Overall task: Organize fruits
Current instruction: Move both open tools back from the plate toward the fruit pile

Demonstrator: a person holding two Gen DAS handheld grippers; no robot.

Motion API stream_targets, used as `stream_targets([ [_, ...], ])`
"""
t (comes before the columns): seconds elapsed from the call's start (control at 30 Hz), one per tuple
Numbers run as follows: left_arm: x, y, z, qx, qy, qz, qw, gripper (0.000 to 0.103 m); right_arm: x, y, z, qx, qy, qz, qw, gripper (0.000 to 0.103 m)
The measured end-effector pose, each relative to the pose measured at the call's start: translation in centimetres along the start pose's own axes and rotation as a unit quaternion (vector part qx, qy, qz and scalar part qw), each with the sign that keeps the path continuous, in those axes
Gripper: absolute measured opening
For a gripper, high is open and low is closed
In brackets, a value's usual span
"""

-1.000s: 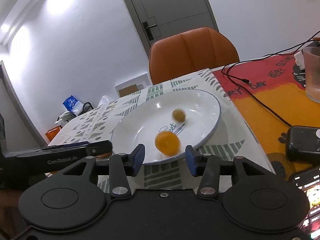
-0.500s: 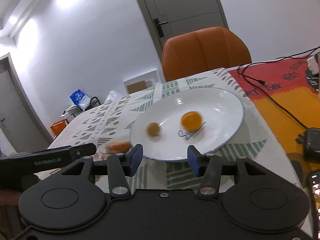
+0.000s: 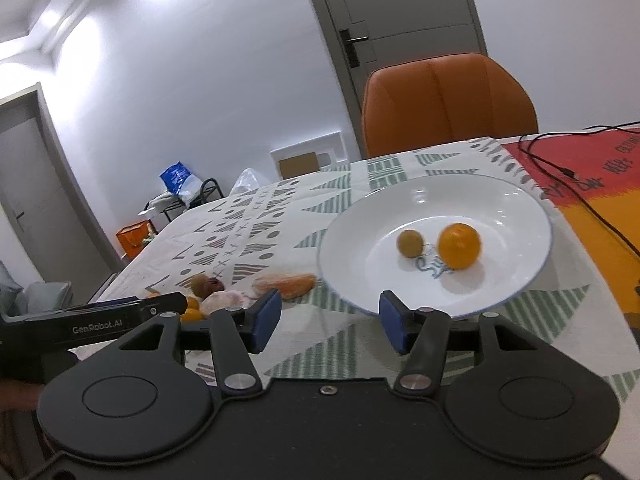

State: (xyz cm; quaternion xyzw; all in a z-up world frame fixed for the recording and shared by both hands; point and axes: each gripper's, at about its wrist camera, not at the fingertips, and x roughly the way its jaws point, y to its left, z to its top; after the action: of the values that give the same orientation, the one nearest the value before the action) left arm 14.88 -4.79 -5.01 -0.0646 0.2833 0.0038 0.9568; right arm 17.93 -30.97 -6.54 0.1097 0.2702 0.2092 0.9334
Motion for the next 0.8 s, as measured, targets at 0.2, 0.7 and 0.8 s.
stream_targets([
  [0.2, -0.3, 1.3, -0.3, -0.007, 0.002, 0.004, 1.0, 0.078, 0.5, 1.6, 0.0, -0.011, 0.0, 0.01, 1.0, 0.079],
  [0.7, -0.9, 5.0, -1.1, -0.042, -0.002, 0.021, 0.9989, 0.094, 3.1, 5.6, -0.8, -0.043, 0.028, 0.054, 0.997, 0.103],
  [0.8, -1.1, 5.7, -1.2, -0.051, -0.001, 0.024, 0.9984, 0.094, 3.6, 6.3, -1.0, -0.048, 0.032, 0.06, 0.996, 0.103],
])
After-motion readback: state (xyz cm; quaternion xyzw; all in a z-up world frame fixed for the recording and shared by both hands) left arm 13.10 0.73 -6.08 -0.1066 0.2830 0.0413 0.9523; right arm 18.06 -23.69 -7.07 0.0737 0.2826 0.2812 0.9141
